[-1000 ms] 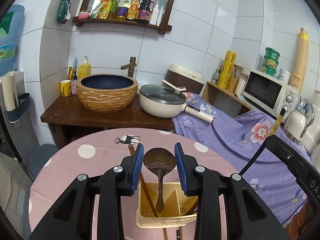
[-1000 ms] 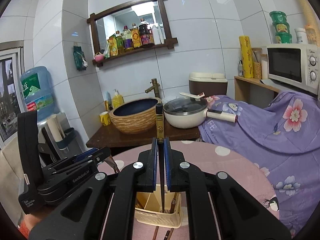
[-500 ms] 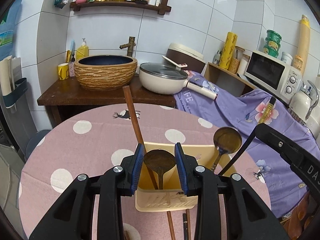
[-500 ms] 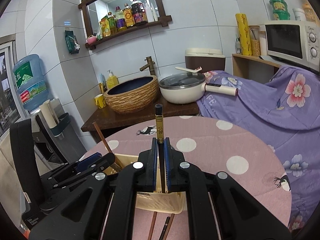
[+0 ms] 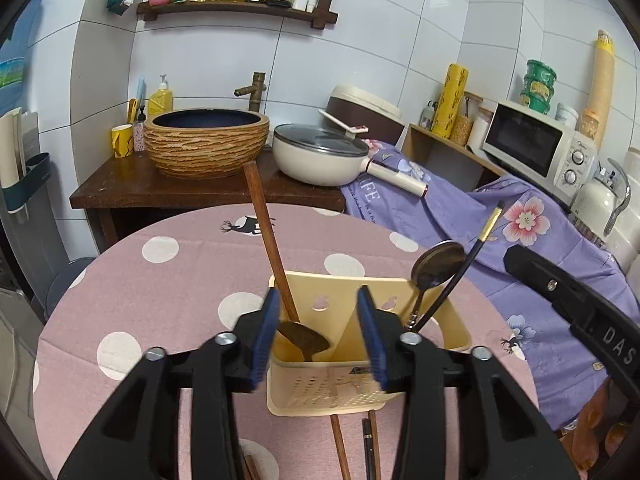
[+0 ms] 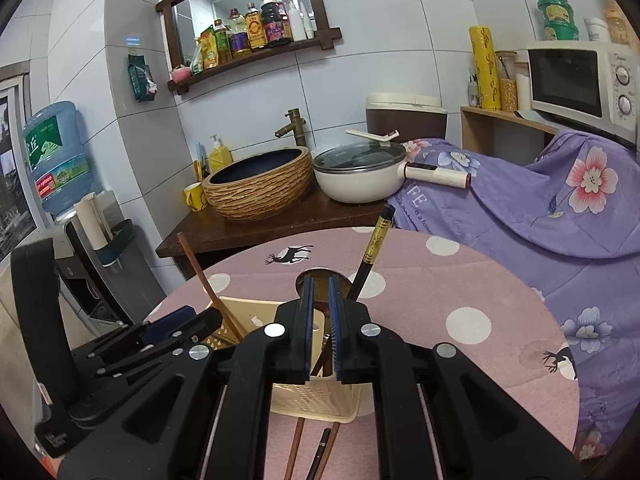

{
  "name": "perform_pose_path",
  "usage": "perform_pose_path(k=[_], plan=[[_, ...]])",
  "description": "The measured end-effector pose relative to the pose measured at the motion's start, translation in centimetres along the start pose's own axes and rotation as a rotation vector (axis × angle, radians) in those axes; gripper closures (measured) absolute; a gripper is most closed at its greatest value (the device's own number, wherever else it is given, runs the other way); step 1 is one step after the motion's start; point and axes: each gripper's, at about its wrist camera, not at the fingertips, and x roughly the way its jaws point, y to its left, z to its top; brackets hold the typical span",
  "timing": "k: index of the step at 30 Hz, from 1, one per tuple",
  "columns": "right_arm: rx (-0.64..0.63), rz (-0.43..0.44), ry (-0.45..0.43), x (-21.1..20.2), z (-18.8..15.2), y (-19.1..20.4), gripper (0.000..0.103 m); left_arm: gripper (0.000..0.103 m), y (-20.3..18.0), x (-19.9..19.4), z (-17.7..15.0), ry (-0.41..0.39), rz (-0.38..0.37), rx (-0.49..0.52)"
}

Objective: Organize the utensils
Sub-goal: 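Drop the spoon and chopstick into the holder by opening both tools, then move both tools back down toward the remaining chopsticks on the table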

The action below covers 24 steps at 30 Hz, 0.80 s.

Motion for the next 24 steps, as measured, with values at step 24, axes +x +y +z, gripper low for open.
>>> perform_pose_path(k=[24], plan=[[0.047, -0.009, 0.533, 2.0, -16.3, -1.0, 0.054, 0.022, 2.1, -5.7, -16.1, 0.192, 0.172, 0.097]])
